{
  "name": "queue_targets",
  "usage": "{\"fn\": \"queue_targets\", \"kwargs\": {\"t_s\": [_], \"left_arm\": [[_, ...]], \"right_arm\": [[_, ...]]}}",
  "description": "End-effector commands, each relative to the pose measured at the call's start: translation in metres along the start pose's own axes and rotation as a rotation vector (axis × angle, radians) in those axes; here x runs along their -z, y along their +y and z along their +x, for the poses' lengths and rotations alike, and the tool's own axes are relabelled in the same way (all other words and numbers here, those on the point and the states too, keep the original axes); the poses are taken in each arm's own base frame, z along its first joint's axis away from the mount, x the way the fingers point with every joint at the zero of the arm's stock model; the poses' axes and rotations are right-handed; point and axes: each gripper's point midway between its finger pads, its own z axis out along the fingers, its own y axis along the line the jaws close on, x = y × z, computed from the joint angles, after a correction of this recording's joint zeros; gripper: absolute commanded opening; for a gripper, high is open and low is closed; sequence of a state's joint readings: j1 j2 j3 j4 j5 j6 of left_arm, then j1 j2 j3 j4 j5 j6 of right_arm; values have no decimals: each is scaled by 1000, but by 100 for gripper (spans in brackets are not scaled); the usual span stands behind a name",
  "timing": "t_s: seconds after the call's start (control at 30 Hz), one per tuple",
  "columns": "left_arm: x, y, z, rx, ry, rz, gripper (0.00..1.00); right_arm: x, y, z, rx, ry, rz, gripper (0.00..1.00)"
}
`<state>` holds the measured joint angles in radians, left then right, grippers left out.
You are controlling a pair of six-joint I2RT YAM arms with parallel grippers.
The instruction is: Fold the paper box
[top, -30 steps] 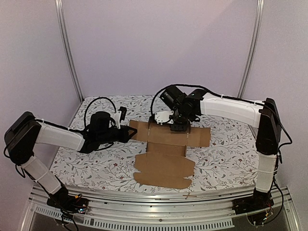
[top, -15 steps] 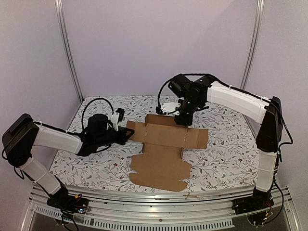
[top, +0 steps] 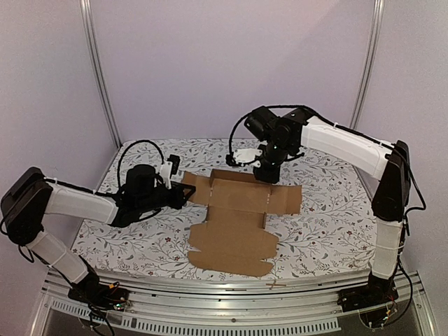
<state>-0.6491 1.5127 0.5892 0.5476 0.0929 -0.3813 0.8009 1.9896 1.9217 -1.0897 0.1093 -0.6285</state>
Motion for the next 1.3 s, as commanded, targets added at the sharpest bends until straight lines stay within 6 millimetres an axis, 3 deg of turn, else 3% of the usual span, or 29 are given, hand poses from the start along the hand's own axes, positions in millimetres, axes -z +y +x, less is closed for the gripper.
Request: {"fn": "queue_targets", "kwargs": {"t_s": [0.0,0.1,0.2,0.33,0.4,0.53,0.67,0.77,0.9,1.27], "left_arm": [[12,-3,-11,-21,-48,-17,27],[27,8,-19,-16,-94,-84,41],[46,21,-21,1,-122,-160,47],[67,39,-19,72,-156,-225,52],[72,46,-15,87,-147,-260,54],[73,66,-4,115,-113,-342,56],[62,97,8,170,-45,-425,56],[50,108,9,188,-20,-435,55],[41,112,12,190,2,-429,54],[38,105,26,206,41,-372,53]], "right_arm": [[-11,-14,-8,37,14,100,0],[-10,-39,-20,62,-18,254,0],[-16,-61,-27,131,-26,416,0],[-30,-71,-35,219,-64,559,0],[-28,-75,-42,228,-93,614,0],[-25,-67,-48,259,-128,691,0],[-18,-66,-53,307,-180,823,0],[-14,-69,-55,343,-215,940,0],[-10,-48,-58,364,-261,1015,0],[-24,54,-55,516,-323,1080,0]]}}
